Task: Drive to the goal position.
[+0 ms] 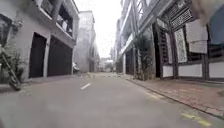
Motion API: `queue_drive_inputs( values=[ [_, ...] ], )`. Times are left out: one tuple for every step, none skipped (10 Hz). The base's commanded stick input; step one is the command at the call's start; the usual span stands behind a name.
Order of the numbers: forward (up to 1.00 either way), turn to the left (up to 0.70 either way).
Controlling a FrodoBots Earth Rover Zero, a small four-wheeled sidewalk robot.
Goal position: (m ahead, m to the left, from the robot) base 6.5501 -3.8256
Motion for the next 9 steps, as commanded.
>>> queue_drive_inputs(
  values=[
    [0.50,0.00],
    [0.50,0.00],
    [0.50,0.00],
    [0.50,0.00],
    [0.50,0.00],
    [0.50,0.00],
    [0.50,-0.02],
    [0.50,-0.36],
    [0.50,-0.50]
  ],
)
